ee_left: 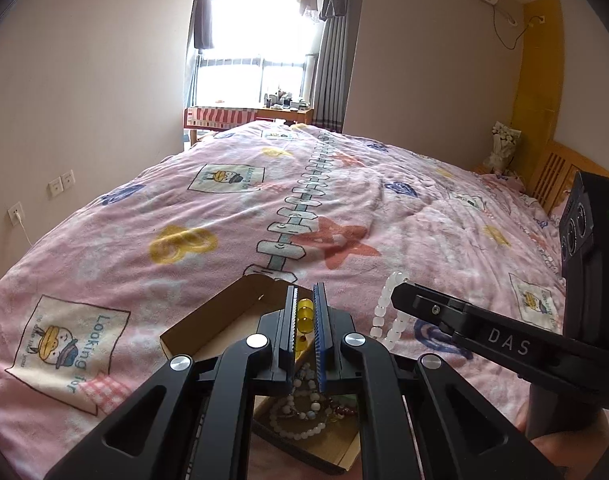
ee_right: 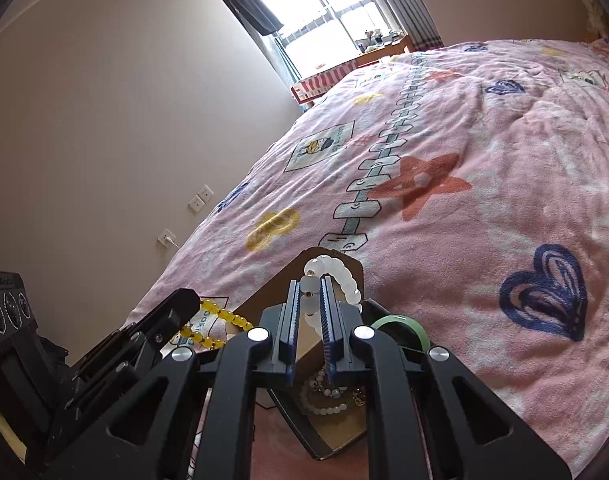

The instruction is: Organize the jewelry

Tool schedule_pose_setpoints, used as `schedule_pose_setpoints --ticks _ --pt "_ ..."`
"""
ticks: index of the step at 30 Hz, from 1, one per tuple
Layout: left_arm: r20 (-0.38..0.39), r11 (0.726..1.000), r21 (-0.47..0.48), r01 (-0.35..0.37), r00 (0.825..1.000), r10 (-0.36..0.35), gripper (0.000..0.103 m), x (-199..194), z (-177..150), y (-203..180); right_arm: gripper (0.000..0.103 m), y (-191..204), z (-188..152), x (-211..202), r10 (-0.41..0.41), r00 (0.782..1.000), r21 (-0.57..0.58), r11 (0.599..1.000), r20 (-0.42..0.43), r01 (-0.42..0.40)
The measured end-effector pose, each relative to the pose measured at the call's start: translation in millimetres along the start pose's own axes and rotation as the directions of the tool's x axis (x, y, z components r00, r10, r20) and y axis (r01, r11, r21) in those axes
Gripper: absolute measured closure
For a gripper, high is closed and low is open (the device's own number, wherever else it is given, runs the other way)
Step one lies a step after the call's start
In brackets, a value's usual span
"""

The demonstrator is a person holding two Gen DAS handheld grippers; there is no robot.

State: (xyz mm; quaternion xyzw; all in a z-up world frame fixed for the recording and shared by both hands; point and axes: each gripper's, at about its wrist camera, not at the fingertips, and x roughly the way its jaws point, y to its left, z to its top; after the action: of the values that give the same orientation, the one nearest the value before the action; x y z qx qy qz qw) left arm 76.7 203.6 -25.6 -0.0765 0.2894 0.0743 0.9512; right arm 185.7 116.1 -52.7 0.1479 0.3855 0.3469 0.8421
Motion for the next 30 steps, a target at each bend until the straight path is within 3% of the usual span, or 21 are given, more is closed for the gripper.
schedule_pose_setpoints --ticks 6,8,10,11,12,15,21,26,30 --pt "-0.035 1.0 0.019 -0.004 0.999 0.005 0.094 5 -5 -3 0.088 5 -2 7 -0.016 1.0 -0.024 1.0 -0.015 0.016" --pt "-0.04 1.0 0.008 -0.005 0.999 0.005 0.092 4 -5 -1 0.081 4 -1 4 -0.018 1.0 -0.032 0.999 -0.012 0.018" --pt "-0.045 1.0 0.0 -0.002 0.999 0.002 0.07 1 -5 1 0.074 3 0 0 -0.046 0.999 -0.053 0.998 -0.005 0.046" --pt "-0.042 1.0 -0.001 -0.007 0.999 0.007 0.04 0 -5 2 0.071 1 0 -2 -0.059 0.998 -0.06 0.996 -0.002 0.059" --pt "-0.027 1.0 0.001 -0.018 0.999 0.018 0.033 -3 -5 3 0.071 -1 1 -5 -0.067 0.998 -0.065 0.996 -0.001 0.067" --pt "-0.013 0.999 0.024 -0.044 0.999 0.044 0.03 -11 -3 2 0.062 -10 3 -15 -0.102 0.995 -0.082 0.991 0.006 0.102" --pt "-0.004 0.996 0.048 -0.079 0.997 0.079 0.021 -22 -2 3 0.033 -26 9 -39 -0.191 0.981 -0.099 0.976 0.039 0.194" --pt "-0.027 0.997 0.05 -0.056 0.998 0.057 0.014 -27 -5 5 0.009 -25 10 -52 -0.271 0.962 -0.185 0.945 0.031 0.272" --pt "-0.064 1.0 0.016 0.015 0.998 -0.014 0.013 -28 -8 9 0.007 -28 7 -56 -0.271 0.962 -0.189 0.946 -0.018 0.263"
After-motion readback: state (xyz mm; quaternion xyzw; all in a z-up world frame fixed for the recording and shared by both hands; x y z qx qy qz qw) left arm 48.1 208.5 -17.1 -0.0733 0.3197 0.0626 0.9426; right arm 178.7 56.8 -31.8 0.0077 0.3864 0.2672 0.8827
